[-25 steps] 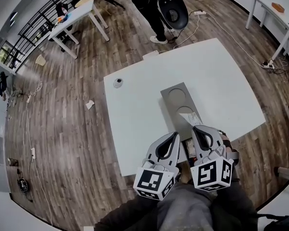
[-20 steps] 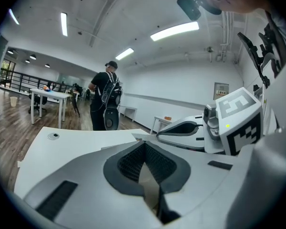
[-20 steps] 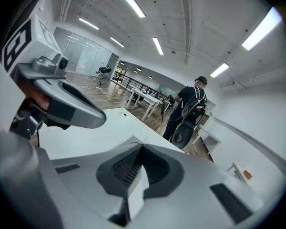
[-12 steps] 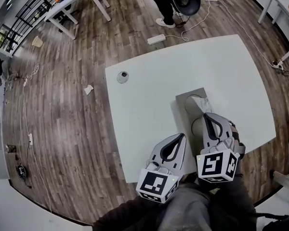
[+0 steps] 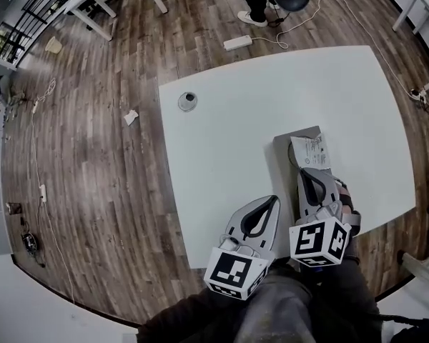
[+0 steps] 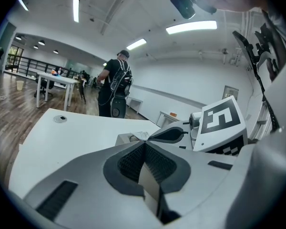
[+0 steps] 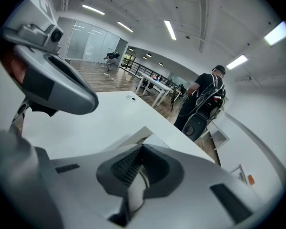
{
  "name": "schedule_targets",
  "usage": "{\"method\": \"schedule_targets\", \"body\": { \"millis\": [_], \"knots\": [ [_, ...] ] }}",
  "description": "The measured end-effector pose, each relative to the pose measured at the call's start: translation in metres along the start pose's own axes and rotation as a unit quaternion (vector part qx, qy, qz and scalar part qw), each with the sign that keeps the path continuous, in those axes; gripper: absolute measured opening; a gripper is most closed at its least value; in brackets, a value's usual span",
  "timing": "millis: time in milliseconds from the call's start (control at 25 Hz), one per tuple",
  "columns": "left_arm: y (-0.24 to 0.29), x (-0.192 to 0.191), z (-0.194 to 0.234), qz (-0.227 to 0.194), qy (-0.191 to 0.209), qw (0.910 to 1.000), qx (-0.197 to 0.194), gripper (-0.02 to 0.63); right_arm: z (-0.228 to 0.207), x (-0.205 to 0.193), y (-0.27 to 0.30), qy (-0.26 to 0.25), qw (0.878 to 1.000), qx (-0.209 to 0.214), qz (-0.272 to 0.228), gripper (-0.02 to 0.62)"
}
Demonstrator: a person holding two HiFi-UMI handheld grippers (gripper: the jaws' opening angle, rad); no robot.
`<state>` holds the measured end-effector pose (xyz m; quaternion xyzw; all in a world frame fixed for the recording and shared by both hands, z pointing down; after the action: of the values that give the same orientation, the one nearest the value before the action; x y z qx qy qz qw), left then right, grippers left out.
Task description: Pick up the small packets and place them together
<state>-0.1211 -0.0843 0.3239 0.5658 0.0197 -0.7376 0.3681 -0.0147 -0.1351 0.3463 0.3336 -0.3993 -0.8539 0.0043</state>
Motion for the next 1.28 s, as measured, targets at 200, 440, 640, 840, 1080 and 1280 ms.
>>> {"method": "schedule_targets", "body": {
  "millis": [200, 440, 640, 840, 1080, 1280],
  "knots": [
    [-0.004, -0.001, 0.0, -0.005, 0.002, 1.0, 0.002, -0.005, 0.007, 0.0, 0.0, 0.019, 0.999, 0.027, -0.007, 0.006],
    [-0.013, -0.002, -0.011, -0.012, 0.013, 0.9998, 0.005, -0.005, 0.016, 0.0, -0.015, 0.047, 0.996, 0.061, -0.038, 0.12],
    [-0.026, -0.011, -0.031, -0.017, 0.023, 0.9996, 0.004, -0.005, 0.018, -0.008, -0.04, 0.053, 0.996, 0.038, -0.057, 0.12],
    [-0.049, -0.02, -0.065, -0.027, 0.037, 0.999, -0.001, -0.005, 0.026, -0.028, -0.082, 0.059, 0.996, 0.015, -0.06, 0.12],
    [-0.075, -0.036, -0.111, -0.036, 0.048, 0.9981, -0.015, -0.005, 0.033, -0.064, -0.139, 0.072, 0.996, -0.024, -0.055, 0.12],
    [-0.089, -0.055, -0.139, -0.037, 0.051, 0.9976, -0.028, -0.005, 0.044, -0.114, -0.179, 0.094, 0.994, -0.052, -0.022, 0.12]
  ]
}}
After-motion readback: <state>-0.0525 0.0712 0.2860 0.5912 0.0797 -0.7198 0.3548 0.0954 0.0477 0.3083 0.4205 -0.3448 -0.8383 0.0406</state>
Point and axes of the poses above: the fingertips, and each gripper's own axes: y forward along the fingers, z to its left, x out of its top, the point moved 6 cm from there along -y, backward along the fingers, and after that the axes turned 3 degrees about z, right-handed, at the moved point
